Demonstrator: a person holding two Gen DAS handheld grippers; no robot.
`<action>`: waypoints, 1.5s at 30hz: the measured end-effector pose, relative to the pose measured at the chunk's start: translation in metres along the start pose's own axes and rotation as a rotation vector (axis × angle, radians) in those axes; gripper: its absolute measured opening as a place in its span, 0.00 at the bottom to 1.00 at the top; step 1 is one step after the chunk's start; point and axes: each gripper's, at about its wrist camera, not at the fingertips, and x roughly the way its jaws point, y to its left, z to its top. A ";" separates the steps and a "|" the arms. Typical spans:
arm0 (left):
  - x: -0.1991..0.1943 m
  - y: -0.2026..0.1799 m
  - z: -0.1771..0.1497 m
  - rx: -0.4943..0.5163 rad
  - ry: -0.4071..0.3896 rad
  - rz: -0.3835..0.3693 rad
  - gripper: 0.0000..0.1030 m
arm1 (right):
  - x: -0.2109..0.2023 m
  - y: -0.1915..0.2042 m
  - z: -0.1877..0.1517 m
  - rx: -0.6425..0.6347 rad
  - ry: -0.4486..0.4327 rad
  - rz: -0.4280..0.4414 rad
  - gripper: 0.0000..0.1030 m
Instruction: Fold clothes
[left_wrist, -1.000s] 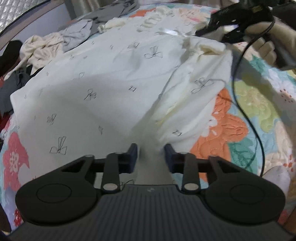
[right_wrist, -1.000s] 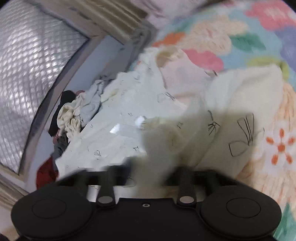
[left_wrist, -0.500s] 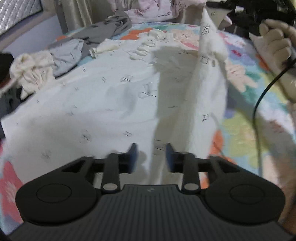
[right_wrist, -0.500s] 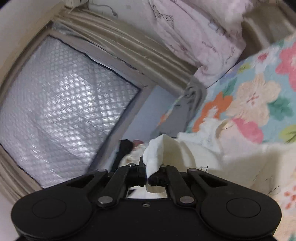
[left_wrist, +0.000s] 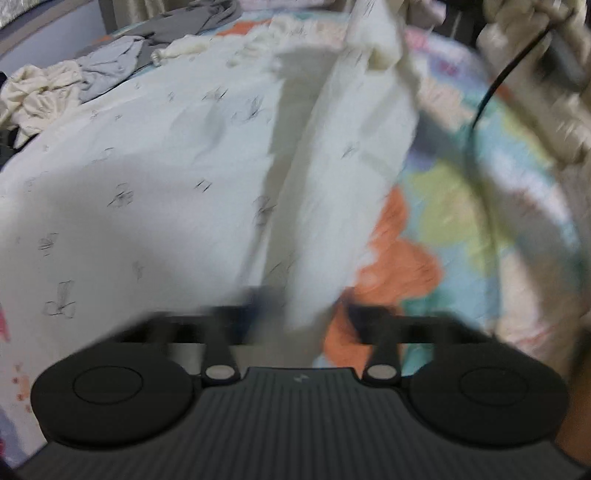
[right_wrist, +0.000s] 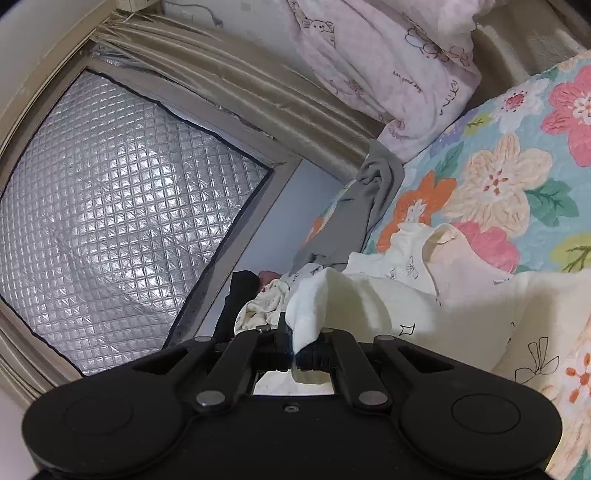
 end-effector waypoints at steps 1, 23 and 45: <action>-0.006 0.003 0.001 -0.004 -0.032 0.011 0.05 | 0.000 0.001 0.000 -0.004 0.003 -0.003 0.05; -0.015 0.012 0.031 -0.058 -0.156 -0.056 0.62 | 0.010 0.001 -0.001 -0.001 0.027 0.005 0.05; 0.026 0.072 0.123 0.154 -0.312 0.326 0.02 | -0.005 -0.012 0.005 0.028 -0.073 0.009 0.05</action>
